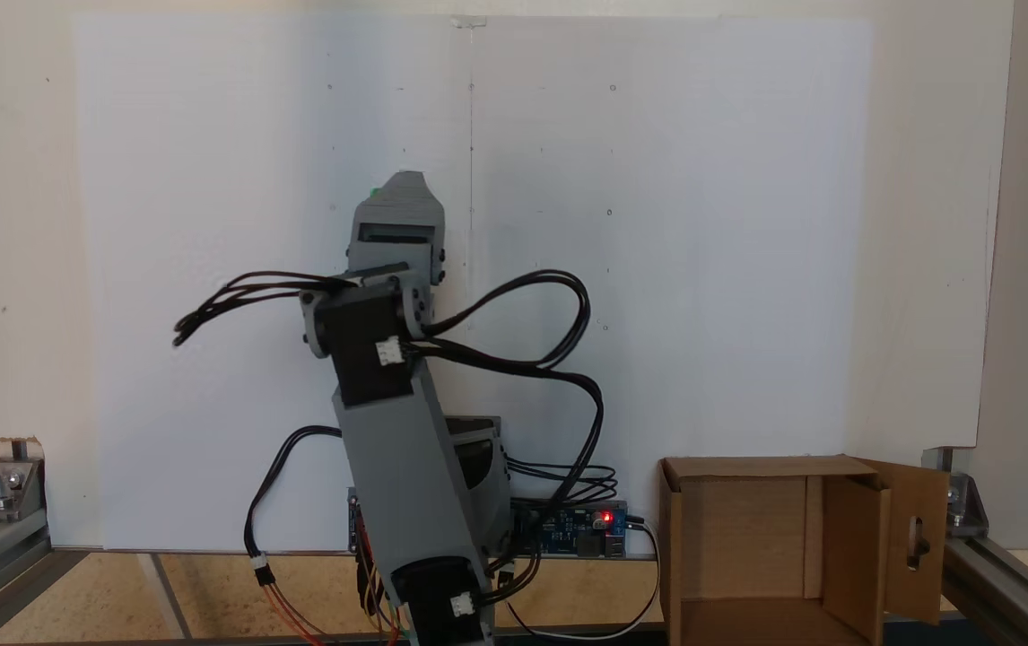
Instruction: Grasp a green dice and put it in the bin.
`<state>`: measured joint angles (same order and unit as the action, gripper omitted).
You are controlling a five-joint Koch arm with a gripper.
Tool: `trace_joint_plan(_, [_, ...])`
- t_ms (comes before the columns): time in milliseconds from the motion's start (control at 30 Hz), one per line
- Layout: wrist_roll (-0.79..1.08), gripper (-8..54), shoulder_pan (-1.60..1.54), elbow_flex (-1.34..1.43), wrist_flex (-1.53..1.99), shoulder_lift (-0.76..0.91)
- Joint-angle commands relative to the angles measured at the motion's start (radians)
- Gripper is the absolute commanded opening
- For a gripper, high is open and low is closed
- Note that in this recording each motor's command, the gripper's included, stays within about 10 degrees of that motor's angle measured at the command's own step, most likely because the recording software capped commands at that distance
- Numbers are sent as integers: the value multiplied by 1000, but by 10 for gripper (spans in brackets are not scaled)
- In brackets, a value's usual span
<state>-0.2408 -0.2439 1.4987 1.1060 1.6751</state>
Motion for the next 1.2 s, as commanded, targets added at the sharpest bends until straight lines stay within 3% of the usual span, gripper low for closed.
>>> trace_joint_plan(0, [-67, 439, -29, -72, -21, -3])
trace_joint_plan(1167, [-117, 439, -54, 109, -170, -51])
